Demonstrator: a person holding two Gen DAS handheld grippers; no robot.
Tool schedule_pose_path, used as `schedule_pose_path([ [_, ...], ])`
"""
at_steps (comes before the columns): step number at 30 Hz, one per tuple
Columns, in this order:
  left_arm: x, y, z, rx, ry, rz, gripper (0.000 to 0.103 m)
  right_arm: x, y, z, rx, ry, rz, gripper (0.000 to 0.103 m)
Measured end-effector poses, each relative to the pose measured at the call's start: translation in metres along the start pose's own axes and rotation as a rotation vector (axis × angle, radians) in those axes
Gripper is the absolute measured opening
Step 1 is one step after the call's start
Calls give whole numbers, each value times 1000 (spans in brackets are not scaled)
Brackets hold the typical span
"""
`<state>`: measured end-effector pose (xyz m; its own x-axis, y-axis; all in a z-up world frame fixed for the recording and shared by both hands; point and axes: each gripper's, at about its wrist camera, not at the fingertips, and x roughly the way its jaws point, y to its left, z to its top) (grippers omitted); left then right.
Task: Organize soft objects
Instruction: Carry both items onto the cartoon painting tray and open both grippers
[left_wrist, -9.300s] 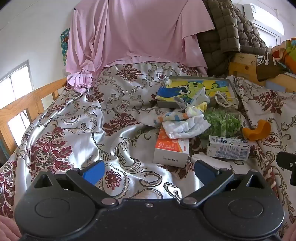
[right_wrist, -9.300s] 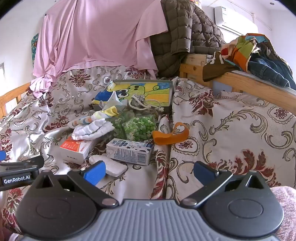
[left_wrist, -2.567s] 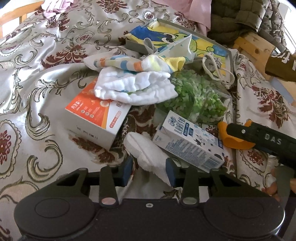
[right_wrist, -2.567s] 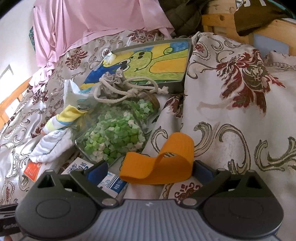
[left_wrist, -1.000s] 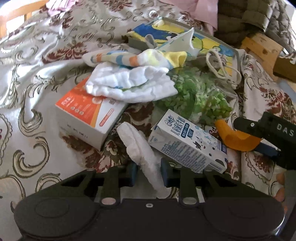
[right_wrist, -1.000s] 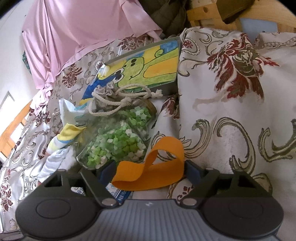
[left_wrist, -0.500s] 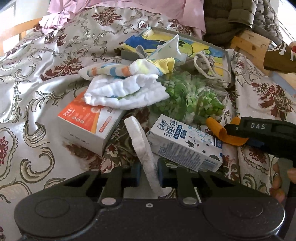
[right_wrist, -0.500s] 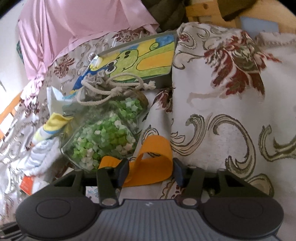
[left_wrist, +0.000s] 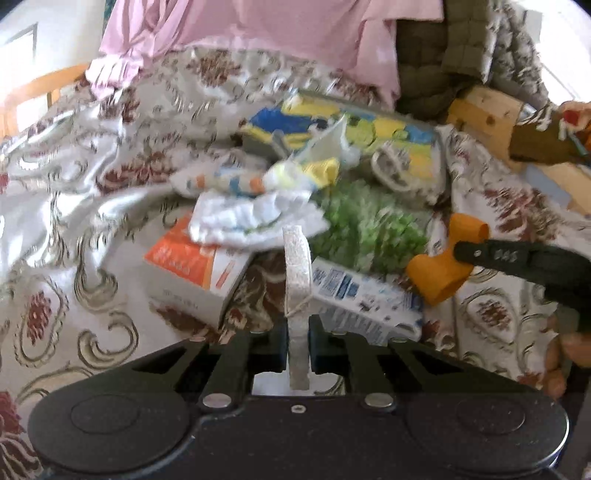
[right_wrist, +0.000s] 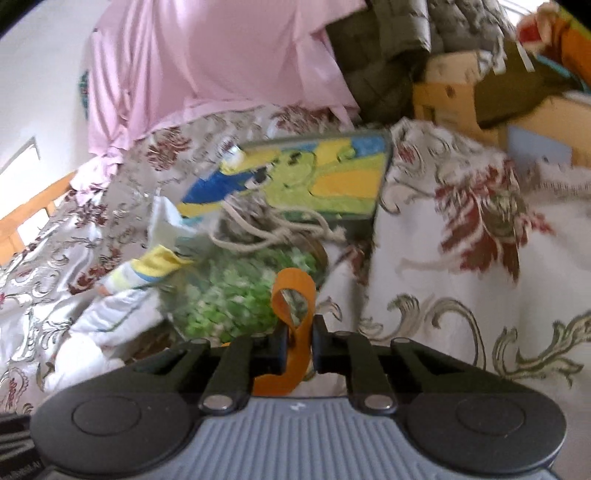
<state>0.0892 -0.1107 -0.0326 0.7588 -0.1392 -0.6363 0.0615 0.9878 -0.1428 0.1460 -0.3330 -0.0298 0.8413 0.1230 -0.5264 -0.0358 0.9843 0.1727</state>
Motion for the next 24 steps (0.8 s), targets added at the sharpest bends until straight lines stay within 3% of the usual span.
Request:
schedule_pose_path([
  [9, -10, -27, 40, 58, -92, -55, 11, -23, 6, 16, -27, -110, 36, 13],
  [15, 25, -42, 103, 53, -97, -90, 11, -15, -9, 51, 49, -201, 61, 13],
  [21, 71, -70, 163, 183, -170, -113, 12, 36, -29, 103, 107, -270, 59, 13],
  [24, 107, -82, 190, 228, -170, -119, 12, 76, -47, 118, 181, -227, 73, 13],
])
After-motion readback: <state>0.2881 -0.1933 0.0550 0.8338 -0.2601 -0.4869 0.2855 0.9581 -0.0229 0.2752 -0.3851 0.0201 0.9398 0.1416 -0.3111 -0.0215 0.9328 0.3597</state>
